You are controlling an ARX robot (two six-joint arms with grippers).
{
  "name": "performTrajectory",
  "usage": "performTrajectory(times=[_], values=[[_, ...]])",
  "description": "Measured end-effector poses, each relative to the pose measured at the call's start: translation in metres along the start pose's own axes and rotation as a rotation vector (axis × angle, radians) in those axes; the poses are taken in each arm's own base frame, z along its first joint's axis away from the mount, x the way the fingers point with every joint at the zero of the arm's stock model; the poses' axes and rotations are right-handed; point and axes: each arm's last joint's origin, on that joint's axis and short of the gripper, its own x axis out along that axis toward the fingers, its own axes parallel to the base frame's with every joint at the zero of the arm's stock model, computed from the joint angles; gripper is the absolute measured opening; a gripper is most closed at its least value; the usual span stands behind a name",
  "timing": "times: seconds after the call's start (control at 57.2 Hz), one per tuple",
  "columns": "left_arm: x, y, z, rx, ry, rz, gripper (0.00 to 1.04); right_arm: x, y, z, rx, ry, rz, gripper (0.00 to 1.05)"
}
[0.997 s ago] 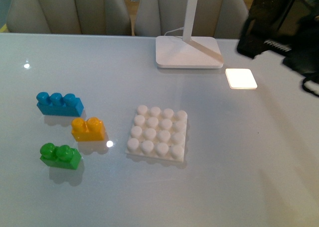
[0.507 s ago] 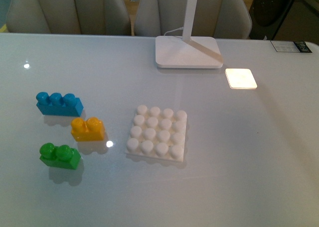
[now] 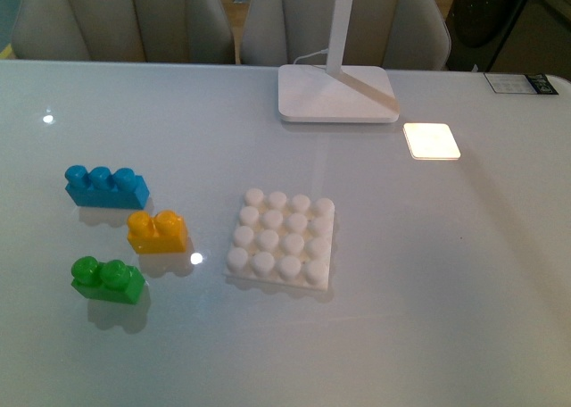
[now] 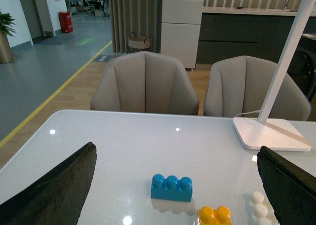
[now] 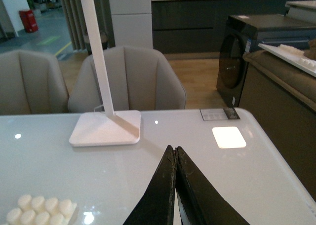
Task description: Insert yellow block into base center
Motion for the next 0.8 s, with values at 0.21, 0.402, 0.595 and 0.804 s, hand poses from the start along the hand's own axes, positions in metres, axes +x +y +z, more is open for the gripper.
performTrajectory(times=[0.21, 0.402, 0.595, 0.804], values=[[0.000, 0.000, 0.000, 0.000, 0.000, 0.000, 0.97, -0.009, 0.000, 0.003, 0.000, -0.013, 0.000, 0.02], [0.000, 0.000, 0.000, 0.000, 0.000, 0.000, 0.97, -0.016, 0.000, 0.005, 0.000, -0.018, 0.000, 0.02], [0.000, 0.000, 0.000, 0.000, 0.000, 0.000, 0.97, -0.022, 0.000, 0.005, 0.000, -0.020, 0.000, 0.02], [0.000, 0.000, 0.000, 0.000, 0.000, 0.000, 0.97, -0.027, 0.000, 0.005, 0.000, -0.020, 0.000, 0.02]])
